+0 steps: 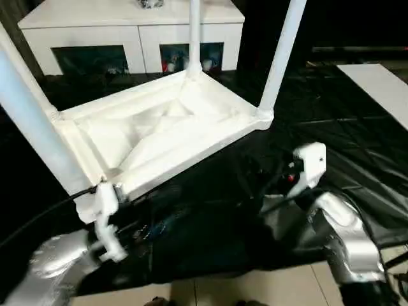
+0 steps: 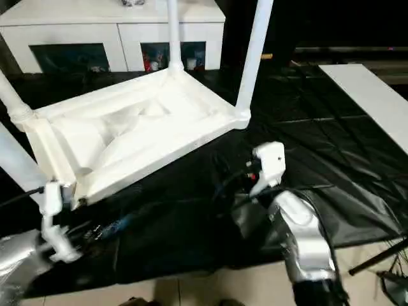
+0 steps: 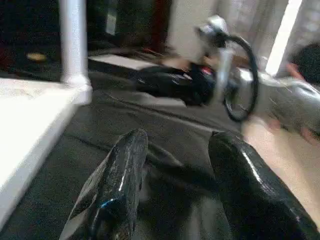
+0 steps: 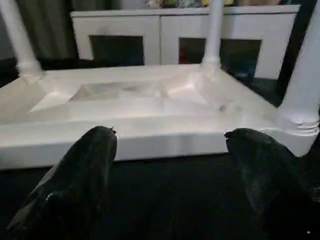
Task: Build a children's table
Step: Rotate table base
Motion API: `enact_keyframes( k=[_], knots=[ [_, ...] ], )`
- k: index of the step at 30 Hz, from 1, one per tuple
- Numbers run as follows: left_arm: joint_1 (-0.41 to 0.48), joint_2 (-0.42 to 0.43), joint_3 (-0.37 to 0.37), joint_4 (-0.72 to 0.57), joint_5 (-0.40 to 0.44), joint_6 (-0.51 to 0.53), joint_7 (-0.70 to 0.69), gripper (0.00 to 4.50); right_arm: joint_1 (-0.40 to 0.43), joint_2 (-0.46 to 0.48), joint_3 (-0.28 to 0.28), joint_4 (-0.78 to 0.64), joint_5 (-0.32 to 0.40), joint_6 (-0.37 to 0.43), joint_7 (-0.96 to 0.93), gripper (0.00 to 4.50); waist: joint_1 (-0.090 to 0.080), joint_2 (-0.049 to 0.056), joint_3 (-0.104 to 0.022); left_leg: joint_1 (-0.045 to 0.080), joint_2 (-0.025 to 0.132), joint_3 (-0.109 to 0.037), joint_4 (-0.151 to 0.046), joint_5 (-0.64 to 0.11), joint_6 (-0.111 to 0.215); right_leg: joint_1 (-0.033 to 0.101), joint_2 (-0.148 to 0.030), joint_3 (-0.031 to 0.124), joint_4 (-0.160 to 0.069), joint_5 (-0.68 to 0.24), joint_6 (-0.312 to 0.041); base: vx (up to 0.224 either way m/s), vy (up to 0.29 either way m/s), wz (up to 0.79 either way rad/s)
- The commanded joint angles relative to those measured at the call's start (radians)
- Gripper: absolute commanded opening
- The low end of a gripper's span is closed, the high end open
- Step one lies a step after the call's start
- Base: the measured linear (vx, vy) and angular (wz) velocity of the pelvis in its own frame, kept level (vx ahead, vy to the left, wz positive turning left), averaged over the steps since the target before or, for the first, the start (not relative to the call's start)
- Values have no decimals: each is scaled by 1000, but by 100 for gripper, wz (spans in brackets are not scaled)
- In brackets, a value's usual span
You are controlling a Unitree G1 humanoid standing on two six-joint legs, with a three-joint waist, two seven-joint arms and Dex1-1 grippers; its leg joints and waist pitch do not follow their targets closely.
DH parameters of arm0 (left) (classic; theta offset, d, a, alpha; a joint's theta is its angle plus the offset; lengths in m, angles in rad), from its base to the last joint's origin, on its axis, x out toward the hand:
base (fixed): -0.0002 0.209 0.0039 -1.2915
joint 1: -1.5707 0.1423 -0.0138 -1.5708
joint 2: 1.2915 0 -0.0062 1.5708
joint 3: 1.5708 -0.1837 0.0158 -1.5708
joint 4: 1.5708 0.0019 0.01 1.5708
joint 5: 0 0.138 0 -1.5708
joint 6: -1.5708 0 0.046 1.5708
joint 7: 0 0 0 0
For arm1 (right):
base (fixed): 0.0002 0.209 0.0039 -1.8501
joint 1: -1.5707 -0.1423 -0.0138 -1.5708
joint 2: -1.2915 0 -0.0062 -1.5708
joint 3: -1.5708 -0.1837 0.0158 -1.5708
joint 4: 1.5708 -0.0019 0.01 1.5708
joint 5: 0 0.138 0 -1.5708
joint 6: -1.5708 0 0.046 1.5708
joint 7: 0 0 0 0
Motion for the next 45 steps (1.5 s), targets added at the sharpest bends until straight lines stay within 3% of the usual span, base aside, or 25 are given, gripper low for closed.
enact_keyframes(
  k=[1, 8, 10, 11, 12, 13, 14, 15, 16, 17, 18, 19, 20, 21, 22, 23, 24, 25, 27, 29, 31, 33, 37, 43, 45],
  knots=[
    [10, 39, 35, 18, -22, 11, -63, 272, 7, -14, 17, -50, 21, 29, 16, 391, -3, 6, -47, 48, 82, -70, -117, -619, -114, -4, -39, 21, -87, -599, -61, 0, 0, 0],
    [65, 190, 98, 121, -9, -44, -209, 317, 26, -23, 16, -86, 18, 72, 31, 391, -12, 8, -38, 59, 79, -78, -125, -749, -139, -10, -31, 5, -98, -697, -35, -10, 3, -2],
    [64, 226, 148, 201, 5, -70, -237, 343, 35, -33, 21, -99, 23, 91, 35, 391, -11, 19, -31, 60, 81, -64, -151, -820, -148, -4, -5, -24, -90, -657, -43, -25, 7, -4],
    [61, 230, 165, 230, 13, -90, -236, 350, 36, -36, 22, -102, 27, 96, 33, 391, -7, 31, -28, 42, 88, -44, -191, -858, -150, 22, 18, -54, -58, -599, -56, -52, -6, -1],
    [53, 228, 184, 262, 13, -106, -228, 354, 37, -39, 23, -104, 30, 101, 31, 391, 3, 33, -29, 12, 101, -31, -227, -871, -151, 60, 24, -61, 12, -518, -68, -112, -17, 4],
    [47, 227, 198, 282, 12, -116, -222, 362, 38, -41, 24, -106, 32, 104, 30, 391, 86, 45, -28, -104, 101, 48, -305, -918, -196, 143, 49, -102, 190, -313, -80, -112, -17, 4],
    [24, 213, 238, 351, 16, -161, -186, 374, 40, -41, 23, -108, 31, 108, 30, 391, 108, 32, -32, -104, 90, 86, -305, -844, -190, 142, 55, -81, 201, -332, -64, -115, -32, 11],
    [13, 207, 272, 400, 6, -172, -163, 374, 43, -41, 23, -110, 29, 110, 30, 391, 74, -41, -59, 68, 71, 49, -80, -503, -196, 4, -41, 22, 45, -815, 13, 69, -145, 19],
    [8, 209, 311, 466, -8, -192, -145, 387, 48, -41, 24, -115, 23, 114, 29, 391, 65, -14, -28, 20, -1, -146, 112, -28, -62, 24, -158, 142, -128, -1093, -66, 69, -145, 19],
    [8, 209, 311, 466, -8, -192, -145, 397, 48, -41, 24, -115, 23, 114, 29, 391, 68, -19, -15, -10, -9, -177, 116, -27, -73, 63, -150, 114, -101, -1011, -103, 133, -102, -6],
    [26, 214, 319, 482, -2, -204, -144, 397, 54, -43, 27, -120, 19, 115, 29, 391, 88, 5, -25, 16, 12, -188, 81, -46, -101, 64, -131, 104, -82, -899, -118, 0, 0, 0],
    [38, 213, 331, 509, 10, -232, -138, 411, 58, -44, 29, -124, 16, 115, 28, 391, 58, 29, -21, 99, 96, -179, -65, -588, -164, -1, -10, 30, -16, -610, -127, 0, 0, 0],
    [50, 201, 346, 525, 14, -246, -125, 411, 64, -44, 30, -133, 14, 119, 26, 391, 58, 29, -21, 99, 96, -179, -65, -588, -164, -1, -10, 30, -16, -610, -127, -121, 24, 31],
    [56, 193, 356, 535, 16, -254, -117, 419, 68, -44, 31, -138, 14, 122, 25, 391, 54, 41, -32, 89, 110, -177, -100, -667, -155, 28, -10, 23, 10, -326, -168, -81, 29, 15],
    [55, 179, 366, 540, 23, -266, -93, 429, 70, -43, 30, -142, 15, 125, 23, 391, 48, 34, -37, 70, 102, -162, -111, -576, -116, 54, -27, 20, 5, -173, -191, -81, 29, 15],
    [47, 157, 377, 542, 34, -277, -47, 436, 74, -42, 29, -148, 18, 128, 19, 391, 45, 22, -37, 65, 97, -144, -112, -506, -91, 62, -41, 23, -12, -177, -198, 0, 0, 0],
    [46, 155, 376, 541, 39, -275, -36, 443, 74, -42, 29, -149, 18, 128, 18, 391, 47, 24, -37, 64, 97, -138, -109, -486, -91, 62, -52, 27, -16, -219, -202, 0, 0, 0],
    [12, 109, 369, 538, 108, -253, 136, 447, 82, -34, 24, -160, 24, 134, 1, 391, 46, 16, -28, 70, 95, -122, -107, -526, -108, 46, -58, 34, -39, -377, -194, 0, 0, 0],
    [-7, 77, 375, 534, 113, -266, 182, 447, 84, -31, 22, -165, 24, 136, -8, 391, 46, 13, -32, 67, 94, -119, -102, -516, -130, 47, -70, 41, -51, -472, -168, 0, 0, 0],
    [-43, 30, 365, 517, 149, -307, 260, 447, 88, -22, 23, -176, 24, 142, -19, 391, 43, 5, -44, 49, 97, -119, -106, -415, -130, 61, -67, 39, -42, -384, -149, 0, 0, 0],
    [-84, -12, 354, 512, 169, -301, 348, 447, 93, -14, 30, -184, 22, 146, -28, 391, 41, -10, -49, 43, 97, -115, -104, -360, -118, 64, -62, 35, -33, -296, -156, 0, 0, 0],
    [-104, -34, 348, 515, 153, -291, 360, 447, 96, -10, 37, -189, 19, 147, -33, 391, 41, -10, -47, 51, 94, -109, -101, -406, -125, 54, -61, 36, -37, -323, -169, 0, 0, 0],
    [-192, -84, 344, 589, 255, -297, 531, 447, 99, -5, 63, -201, 1, 154, -39, 391, 38, -16, -57, 43, 92, -104, -95, -303, -106, 64, -58, 38, -33, -220, -166, 0, 0, 0],
    [-234, -91, 307, 615, 299, -292, 573, 447, 89, -10, 63, -204, -5, 158, -44, 391, 40, -17, -71, 39, 91, -99, -80, -133, -69, 75, -52, 30, -9, 35, -210, 9, -3, 0],
    [-243, -102, 268, 589, 307, -284, 543, 447, 90, -15, 63, -205, -8, 158, -43, 391, 42, -16, -69, 42, 93, -97, -83, -161, -69, 74, -51, 28, -11, 17, -219, 0, 0, 0]
  ],
)
